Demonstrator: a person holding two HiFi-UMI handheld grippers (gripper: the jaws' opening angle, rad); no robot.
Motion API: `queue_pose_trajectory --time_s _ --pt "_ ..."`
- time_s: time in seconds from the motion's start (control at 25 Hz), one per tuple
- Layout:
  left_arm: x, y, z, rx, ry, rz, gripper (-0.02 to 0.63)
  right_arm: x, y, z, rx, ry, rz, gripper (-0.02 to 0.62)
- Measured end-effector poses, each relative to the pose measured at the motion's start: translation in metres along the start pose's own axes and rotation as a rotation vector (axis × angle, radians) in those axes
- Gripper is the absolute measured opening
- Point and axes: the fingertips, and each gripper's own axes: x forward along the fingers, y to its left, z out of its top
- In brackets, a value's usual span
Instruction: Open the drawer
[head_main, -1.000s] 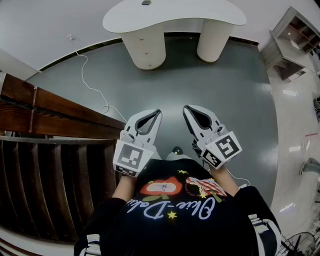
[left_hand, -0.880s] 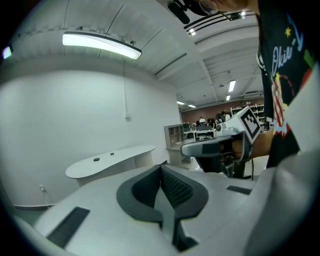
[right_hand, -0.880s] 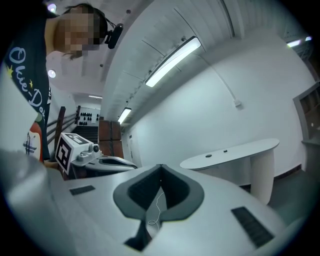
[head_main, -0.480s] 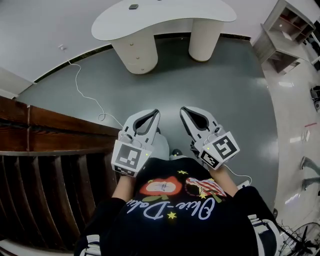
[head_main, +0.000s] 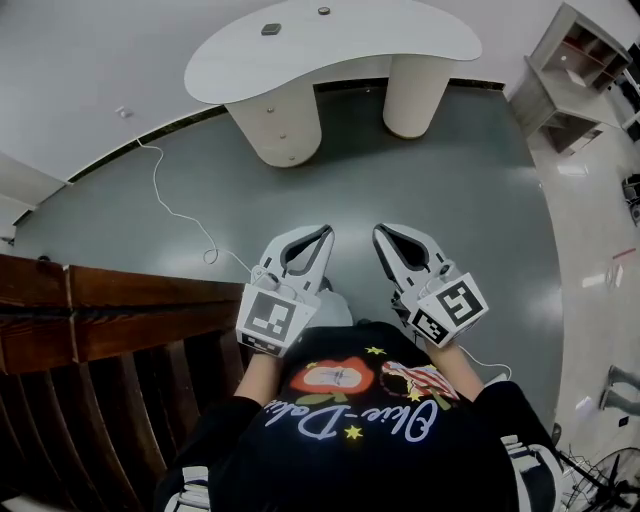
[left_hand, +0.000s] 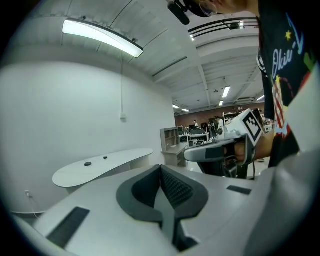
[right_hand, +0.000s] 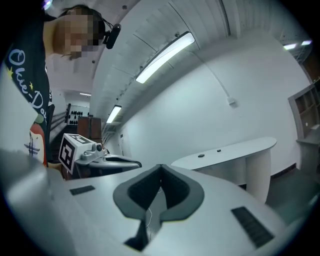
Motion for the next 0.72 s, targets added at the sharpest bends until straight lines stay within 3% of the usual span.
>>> queue_pose_trajectory --time_s 0.32,0.72 --pt "0.018 0.086 -0.016 -0.042 -0.003 0.028 0.005 0.081 -0.017 -0.001 -0.006 0.029 0.006 0.000" --pt "0.035 0.163 -0.028 -0.073 -0.014 0.006 0.005 0.154 -0.031 0.004 -0.013 0.050 -0.018 0.000"
